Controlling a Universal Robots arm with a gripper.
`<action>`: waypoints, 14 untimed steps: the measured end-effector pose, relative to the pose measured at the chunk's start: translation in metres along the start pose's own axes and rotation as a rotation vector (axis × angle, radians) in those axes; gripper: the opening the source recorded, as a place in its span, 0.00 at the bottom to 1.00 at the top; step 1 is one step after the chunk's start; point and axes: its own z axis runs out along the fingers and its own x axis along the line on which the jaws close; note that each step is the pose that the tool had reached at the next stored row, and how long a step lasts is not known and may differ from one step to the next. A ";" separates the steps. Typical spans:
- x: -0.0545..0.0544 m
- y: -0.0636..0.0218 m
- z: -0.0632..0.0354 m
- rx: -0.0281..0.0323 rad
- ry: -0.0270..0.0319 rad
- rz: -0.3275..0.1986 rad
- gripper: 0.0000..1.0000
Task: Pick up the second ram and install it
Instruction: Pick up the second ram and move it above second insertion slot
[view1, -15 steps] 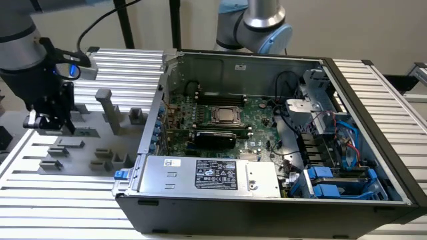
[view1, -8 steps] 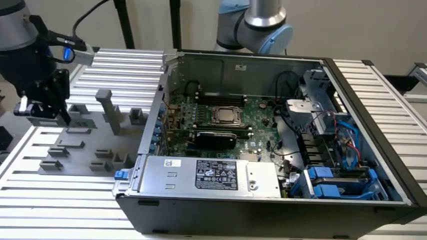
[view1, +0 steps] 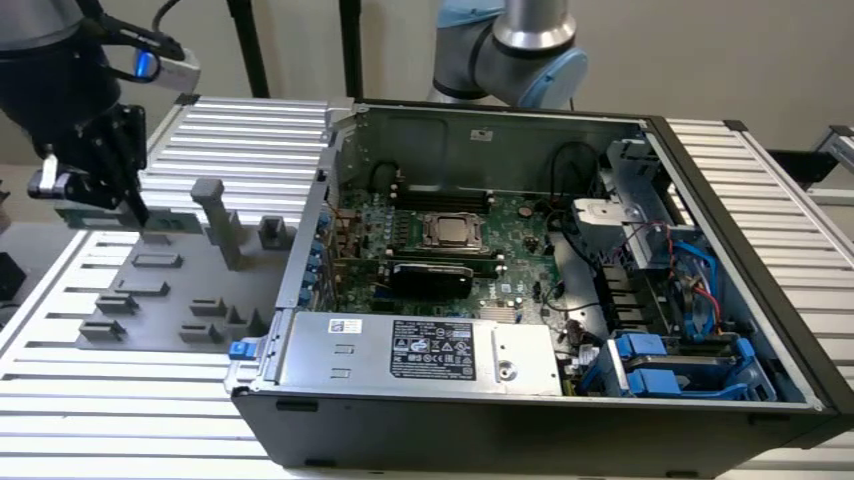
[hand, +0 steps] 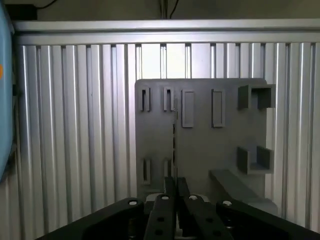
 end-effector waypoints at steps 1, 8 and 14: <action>0.000 -0.0042 -0.0042 -0.0002 -0.0008 0.000 0.00; -0.001 -0.0350 -0.0326 -0.0003 -0.0085 0.000 0.00; -0.001 -0.0623 -0.0489 -0.0005 -0.0146 0.000 0.00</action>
